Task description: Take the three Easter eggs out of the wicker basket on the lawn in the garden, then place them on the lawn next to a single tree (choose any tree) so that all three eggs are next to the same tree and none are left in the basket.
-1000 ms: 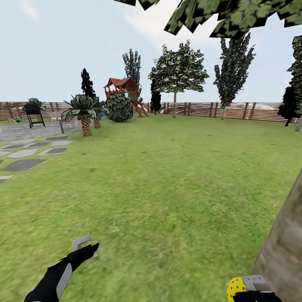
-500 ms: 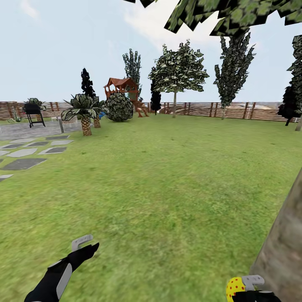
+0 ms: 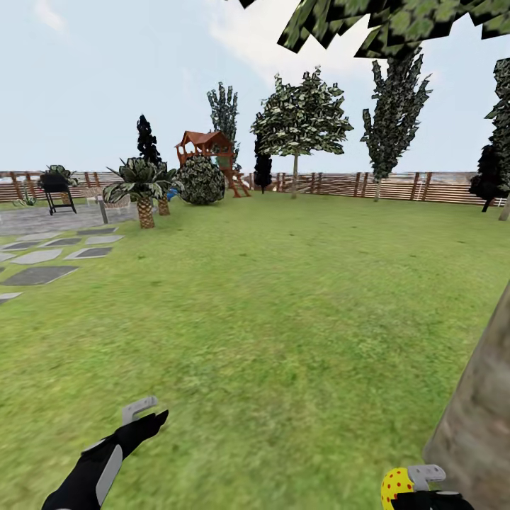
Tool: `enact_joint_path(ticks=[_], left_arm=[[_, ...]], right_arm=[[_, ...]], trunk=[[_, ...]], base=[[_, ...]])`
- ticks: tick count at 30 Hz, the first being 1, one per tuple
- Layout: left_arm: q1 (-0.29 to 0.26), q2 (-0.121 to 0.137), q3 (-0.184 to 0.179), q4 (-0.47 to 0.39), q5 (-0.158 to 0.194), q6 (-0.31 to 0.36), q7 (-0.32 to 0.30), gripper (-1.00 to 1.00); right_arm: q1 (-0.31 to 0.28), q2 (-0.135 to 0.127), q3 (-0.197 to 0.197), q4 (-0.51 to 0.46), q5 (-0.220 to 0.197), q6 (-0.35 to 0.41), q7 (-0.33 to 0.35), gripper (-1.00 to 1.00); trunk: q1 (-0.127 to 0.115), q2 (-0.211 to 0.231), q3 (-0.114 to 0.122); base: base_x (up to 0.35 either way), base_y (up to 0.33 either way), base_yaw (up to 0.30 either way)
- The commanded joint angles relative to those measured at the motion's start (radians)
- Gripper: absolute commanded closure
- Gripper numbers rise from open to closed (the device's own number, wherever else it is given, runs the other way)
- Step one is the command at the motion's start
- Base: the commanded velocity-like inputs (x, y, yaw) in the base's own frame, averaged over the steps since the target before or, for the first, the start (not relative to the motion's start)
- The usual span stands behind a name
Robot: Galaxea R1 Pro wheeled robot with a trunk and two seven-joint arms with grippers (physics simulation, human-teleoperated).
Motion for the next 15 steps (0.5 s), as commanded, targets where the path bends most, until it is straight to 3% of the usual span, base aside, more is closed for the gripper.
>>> enact_joint_path(ticks=[1, 15], left_arm=[[-0.001, -0.001, 0.004, -0.001, 0.008, 0.009, -0.005, -1.0], [-0.001, -0.007, 0.002, -0.001, 0.008, 0.009, -0.005, -1.0]], right_arm=[[-0.001, 0.0, 0.001, -0.002, 0.002, 0.006, 0.004, 1.0], [0.0, 0.001, 0.001, -0.002, 0.002, 0.006, 0.004, 1.0]], trunk=[[0.004, -0.008, -0.004], [0.058, -0.106, -0.048]], base=[[0.0, 0.0, 0.0], [0.0, 0.0, 0.0]])
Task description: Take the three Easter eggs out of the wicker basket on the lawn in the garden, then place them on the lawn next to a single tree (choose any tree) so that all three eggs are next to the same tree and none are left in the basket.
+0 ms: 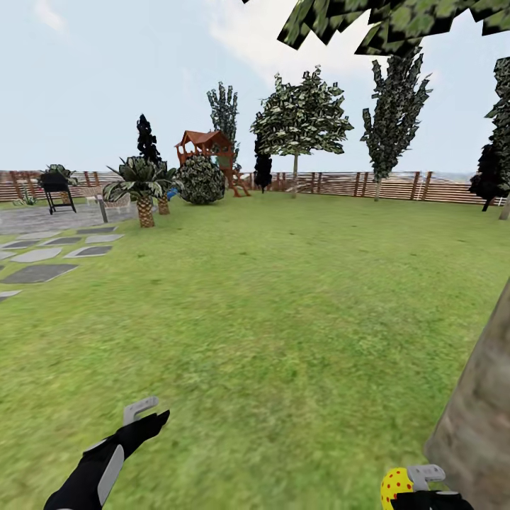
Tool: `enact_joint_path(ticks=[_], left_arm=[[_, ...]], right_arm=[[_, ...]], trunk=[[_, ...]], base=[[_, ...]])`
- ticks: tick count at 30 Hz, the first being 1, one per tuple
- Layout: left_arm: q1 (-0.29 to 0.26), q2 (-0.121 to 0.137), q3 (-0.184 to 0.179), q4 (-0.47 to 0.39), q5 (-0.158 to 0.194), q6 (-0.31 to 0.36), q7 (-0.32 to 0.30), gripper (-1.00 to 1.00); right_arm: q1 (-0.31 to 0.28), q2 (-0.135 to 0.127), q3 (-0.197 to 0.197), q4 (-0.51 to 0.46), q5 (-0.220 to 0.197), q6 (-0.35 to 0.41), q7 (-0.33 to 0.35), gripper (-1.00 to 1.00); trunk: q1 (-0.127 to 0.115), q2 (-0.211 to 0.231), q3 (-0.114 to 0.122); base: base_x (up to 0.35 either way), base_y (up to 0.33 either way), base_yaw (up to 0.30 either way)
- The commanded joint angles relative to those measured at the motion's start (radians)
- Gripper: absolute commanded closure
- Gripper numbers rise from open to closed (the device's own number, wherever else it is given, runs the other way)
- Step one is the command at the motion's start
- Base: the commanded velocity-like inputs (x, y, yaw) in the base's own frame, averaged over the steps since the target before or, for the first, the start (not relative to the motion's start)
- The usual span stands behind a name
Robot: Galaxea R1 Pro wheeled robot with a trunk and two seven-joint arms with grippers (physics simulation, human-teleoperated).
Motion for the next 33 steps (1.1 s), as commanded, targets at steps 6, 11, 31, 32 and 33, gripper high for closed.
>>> enact_joint_path(ticks=[6, 11, 31, 32, 33], left_arm=[[-0.001, -0.001, 0.004, -0.001, 0.008, 0.009, -0.005, -1.0], [-0.001, -0.001, 0.004, -0.001, 0.008, 0.009, -0.005, -1.0], [-0.001, -0.001, 0.004, -0.001, 0.007, 0.009, -0.005, -1.0], [-0.001, -0.001, 0.004, -0.001, 0.006, 0.009, -0.005, -1.0], [-0.001, -0.001, 0.004, -0.001, 0.007, 0.009, -0.005, -1.0]], right_arm=[[0.0, 0.0, 0.001, -0.002, 0.002, 0.006, 0.004, 1.0], [-0.001, 0.0, 0.001, -0.002, 0.002, 0.006, 0.004, 1.0], [-0.001, 0.001, 0.001, -0.002, 0.003, 0.006, 0.004, 1.0], [0.0, 0.001, 0.001, -0.002, 0.003, 0.006, 0.004, 1.0], [0.0, 0.001, 0.001, -0.002, 0.003, 0.006, 0.004, 1.0]], trunk=[[0.023, -0.043, -0.02], [0.042, -0.078, -0.036], [0.119, -0.218, -0.098], [0.123, -0.225, -0.101], [0.127, -0.232, -0.105]], base=[[0.0, 0.0, 0.0], [0.0, 0.0, 0.0], [0.0, 0.0, 0.0], [0.0, 0.0, 0.0], [0.0, 0.0, 0.0]])
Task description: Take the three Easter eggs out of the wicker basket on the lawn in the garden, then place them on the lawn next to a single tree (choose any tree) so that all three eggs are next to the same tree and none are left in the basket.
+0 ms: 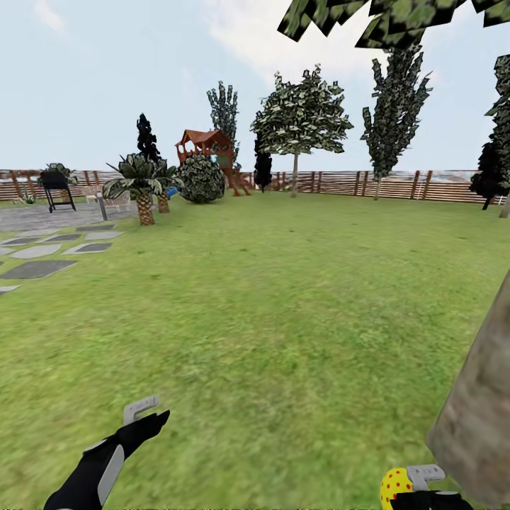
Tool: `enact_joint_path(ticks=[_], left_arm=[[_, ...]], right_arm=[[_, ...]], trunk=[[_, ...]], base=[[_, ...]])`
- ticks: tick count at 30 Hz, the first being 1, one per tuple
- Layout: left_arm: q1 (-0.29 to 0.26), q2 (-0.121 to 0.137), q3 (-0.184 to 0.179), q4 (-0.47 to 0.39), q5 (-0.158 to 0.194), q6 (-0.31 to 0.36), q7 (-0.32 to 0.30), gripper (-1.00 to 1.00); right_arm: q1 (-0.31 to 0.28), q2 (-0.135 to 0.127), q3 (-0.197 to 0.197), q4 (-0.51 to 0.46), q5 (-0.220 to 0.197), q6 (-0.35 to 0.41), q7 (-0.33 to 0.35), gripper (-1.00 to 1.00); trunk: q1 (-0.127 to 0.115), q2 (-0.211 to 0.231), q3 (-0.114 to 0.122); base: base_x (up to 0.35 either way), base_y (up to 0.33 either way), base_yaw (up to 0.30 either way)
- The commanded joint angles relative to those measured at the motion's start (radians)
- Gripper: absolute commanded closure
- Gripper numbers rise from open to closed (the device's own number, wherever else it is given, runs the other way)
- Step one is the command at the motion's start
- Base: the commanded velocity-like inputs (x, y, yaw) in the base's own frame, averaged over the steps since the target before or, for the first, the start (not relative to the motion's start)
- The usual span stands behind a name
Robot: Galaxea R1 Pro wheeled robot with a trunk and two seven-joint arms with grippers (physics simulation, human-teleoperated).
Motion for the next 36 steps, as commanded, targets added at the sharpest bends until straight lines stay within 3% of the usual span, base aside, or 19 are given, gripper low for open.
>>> enact_joint_path(ticks=[1, 36], left_arm=[[-0.001, -0.001, 0.004, -0.001, 0.008, 0.009, -0.005, -1.0], [-0.001, -0.001, 0.004, -0.001, 0.007, 0.009, -0.005, -1.0]], right_arm=[[0.0, 0.0, 0.0, -0.002, 0.002, 0.006, 0.004, 1.0], [0.0, -0.002, 0.0, -0.002, 0.002, 0.006, 0.004, 1.0]], trunk=[[0.004, -0.008, -0.004], [0.138, -0.253, -0.114]], base=[[0.0, 0.0, 0.0], [0.0, 0.0, 0.0]])
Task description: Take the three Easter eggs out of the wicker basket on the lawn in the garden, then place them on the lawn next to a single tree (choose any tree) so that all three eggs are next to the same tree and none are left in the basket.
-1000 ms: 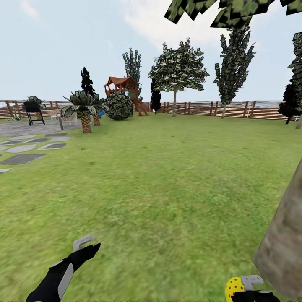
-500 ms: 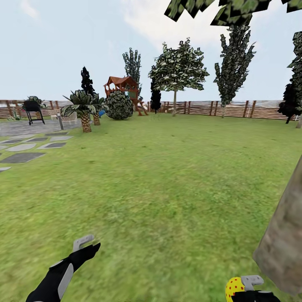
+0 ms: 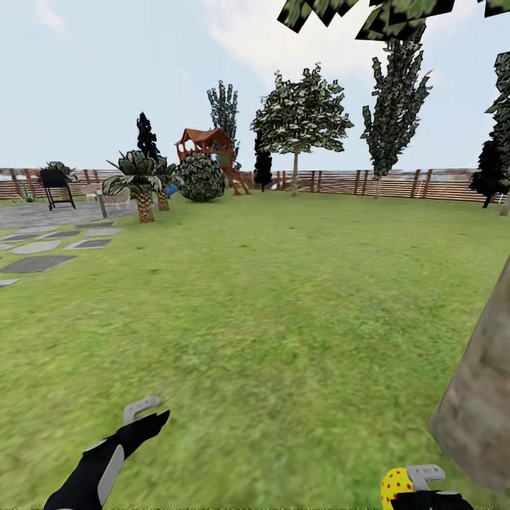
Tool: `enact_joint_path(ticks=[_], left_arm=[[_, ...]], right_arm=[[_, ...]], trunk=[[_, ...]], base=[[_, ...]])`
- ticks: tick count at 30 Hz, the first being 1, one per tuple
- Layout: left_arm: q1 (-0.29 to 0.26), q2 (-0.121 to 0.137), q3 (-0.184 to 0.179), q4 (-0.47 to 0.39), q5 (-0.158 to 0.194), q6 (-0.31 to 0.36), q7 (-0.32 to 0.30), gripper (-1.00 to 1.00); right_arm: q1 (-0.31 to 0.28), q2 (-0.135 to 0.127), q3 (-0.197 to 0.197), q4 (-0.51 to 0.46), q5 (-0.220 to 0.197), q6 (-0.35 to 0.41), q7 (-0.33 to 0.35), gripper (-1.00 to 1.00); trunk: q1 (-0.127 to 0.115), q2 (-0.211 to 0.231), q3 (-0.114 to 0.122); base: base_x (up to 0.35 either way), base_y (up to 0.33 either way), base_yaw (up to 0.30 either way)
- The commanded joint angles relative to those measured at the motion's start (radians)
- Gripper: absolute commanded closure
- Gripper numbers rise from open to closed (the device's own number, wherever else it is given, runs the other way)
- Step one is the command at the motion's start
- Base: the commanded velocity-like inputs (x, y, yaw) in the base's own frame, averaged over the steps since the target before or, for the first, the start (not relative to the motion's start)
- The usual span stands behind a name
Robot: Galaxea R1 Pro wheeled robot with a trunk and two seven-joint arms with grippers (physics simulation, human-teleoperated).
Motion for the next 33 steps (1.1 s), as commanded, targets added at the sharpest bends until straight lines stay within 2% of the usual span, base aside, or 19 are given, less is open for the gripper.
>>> enact_joint_path(ticks=[1, 33], left_arm=[[-0.001, -0.001, 0.004, -0.001, 0.008, 0.009, -0.005, -1.0], [-0.001, -0.001, 0.004, -0.001, 0.01, 0.009, -0.005, -1.0]], right_arm=[[0.0, 0.0, 0.0, -0.002, 0.002, 0.006, 0.004, 1.0], [0.0, 0.001, 0.002, -0.002, 0.002, 0.005, 0.004, 1.0]], trunk=[[0.004, -0.008, -0.004], [0.126, -0.232, -0.105]], base=[[0.0, 0.0, 0.0], [0.0, 0.0, 0.0]])
